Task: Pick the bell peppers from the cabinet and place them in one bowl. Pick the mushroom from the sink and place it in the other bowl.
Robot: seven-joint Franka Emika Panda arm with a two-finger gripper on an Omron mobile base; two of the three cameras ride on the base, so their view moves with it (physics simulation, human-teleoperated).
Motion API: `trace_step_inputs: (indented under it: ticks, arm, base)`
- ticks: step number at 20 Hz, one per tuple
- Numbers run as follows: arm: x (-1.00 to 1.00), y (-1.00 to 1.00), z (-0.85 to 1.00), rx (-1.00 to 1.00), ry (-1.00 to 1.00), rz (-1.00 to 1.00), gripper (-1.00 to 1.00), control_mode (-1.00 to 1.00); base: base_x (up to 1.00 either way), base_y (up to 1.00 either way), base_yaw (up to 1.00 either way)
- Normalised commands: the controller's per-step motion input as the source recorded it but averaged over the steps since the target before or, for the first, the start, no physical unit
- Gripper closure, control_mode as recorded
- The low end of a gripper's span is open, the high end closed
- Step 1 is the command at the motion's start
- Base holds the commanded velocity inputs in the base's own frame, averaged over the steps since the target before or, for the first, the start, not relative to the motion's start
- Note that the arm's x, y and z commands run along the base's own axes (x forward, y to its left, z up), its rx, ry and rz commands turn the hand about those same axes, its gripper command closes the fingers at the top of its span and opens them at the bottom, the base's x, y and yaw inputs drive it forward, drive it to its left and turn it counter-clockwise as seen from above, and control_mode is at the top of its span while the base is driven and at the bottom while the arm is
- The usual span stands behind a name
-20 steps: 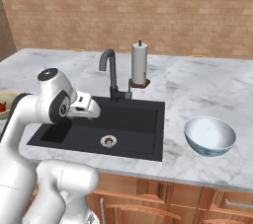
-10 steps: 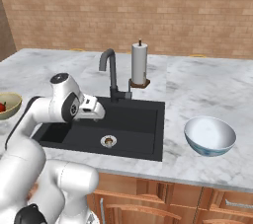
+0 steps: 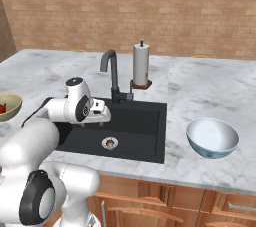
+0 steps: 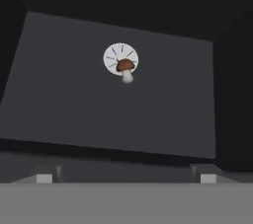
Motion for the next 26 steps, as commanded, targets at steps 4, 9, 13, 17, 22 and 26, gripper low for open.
trace_step_inputs:
  ticks: [4, 9, 13, 17, 22, 26]
  arm:
    - [0.30, 0.00, -0.37, 0.00, 0.03, 0.12, -1.00, -1.00]
    - [0.21, 0.00, -0.43, 0.00, -0.01, 0.03, -1.00, -1.00]
    - [0.23, 0.00, -0.45, 0.00, -0.04, 0.01, -1.00, -1.00]
    - [0.24, 0.00, -0.42, 0.00, -0.08, 0.00, -1.00, -1.00]
    - [0.28, -0.04, -0.41, 0.00, -0.11, 0.00, -1.00, -1.00]
    - [0.33, -0.05, -0.37, 0.00, -0.11, 0.00, -1.00, -1.00]
  base:
    - [0.00, 0.00, 0.00]
    - [0.00, 0.00, 0.00]
    - [0.00, 0.00, 0.00]
    - [0.00, 0.00, 0.00]
    - [0.00, 0.00, 0.00]
    - [0.00, 0.00, 0.00]
